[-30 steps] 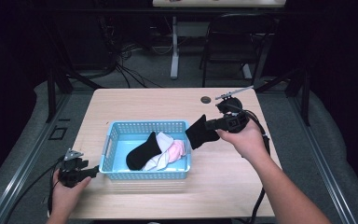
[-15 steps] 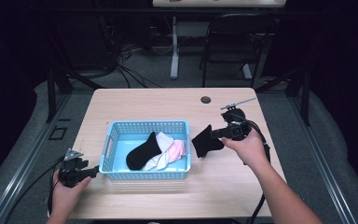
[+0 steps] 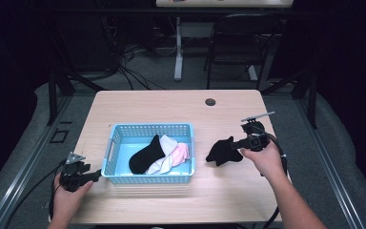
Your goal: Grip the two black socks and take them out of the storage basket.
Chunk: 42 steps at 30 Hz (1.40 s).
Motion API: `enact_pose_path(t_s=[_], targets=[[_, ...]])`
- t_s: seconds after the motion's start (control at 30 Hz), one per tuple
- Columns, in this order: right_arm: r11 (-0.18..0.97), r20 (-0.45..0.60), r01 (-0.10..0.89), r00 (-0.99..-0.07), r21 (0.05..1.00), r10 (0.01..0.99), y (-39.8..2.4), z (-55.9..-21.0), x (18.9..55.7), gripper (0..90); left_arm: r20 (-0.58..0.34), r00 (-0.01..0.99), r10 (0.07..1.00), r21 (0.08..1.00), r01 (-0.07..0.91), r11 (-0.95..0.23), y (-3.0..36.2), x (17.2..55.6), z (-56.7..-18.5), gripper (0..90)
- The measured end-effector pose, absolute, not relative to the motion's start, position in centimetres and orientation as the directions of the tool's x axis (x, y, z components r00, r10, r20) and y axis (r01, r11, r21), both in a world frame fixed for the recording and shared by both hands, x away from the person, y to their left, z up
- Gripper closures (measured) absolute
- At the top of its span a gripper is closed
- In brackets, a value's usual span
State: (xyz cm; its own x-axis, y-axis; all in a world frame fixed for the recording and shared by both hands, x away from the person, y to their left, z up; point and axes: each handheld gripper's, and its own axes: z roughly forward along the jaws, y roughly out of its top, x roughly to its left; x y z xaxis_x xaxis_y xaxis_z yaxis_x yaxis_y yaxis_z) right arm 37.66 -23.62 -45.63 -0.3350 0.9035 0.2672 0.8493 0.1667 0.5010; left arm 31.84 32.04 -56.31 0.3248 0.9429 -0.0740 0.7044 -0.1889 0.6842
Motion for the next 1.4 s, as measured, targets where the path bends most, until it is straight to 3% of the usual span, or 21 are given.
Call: enact_pose_path(t_s=[0.7,0.9,1.4], targets=[[0.055,0.243,0.897,-0.177,0.438,0.954,-28.8,-51.2,37.3,83.7,-0.073,0.322,0.944,0.678,0.71,-0.19,32.0,31.9,-56.5,36.2],[0.04,0.252,0.891,-0.171,0.453,0.953,-29.4,-51.2,37.1,76.7,-0.07,0.322,0.944,0.677,0.71,-0.192,32.0,31.9,-56.5,36.2],[0.074,0.232,0.886,-0.2,0.458,0.952,-28.2,-50.4,37.4,75.7,-0.069,0.323,0.944,0.678,0.709,-0.193,31.9,31.8,-56.5,36.0]])
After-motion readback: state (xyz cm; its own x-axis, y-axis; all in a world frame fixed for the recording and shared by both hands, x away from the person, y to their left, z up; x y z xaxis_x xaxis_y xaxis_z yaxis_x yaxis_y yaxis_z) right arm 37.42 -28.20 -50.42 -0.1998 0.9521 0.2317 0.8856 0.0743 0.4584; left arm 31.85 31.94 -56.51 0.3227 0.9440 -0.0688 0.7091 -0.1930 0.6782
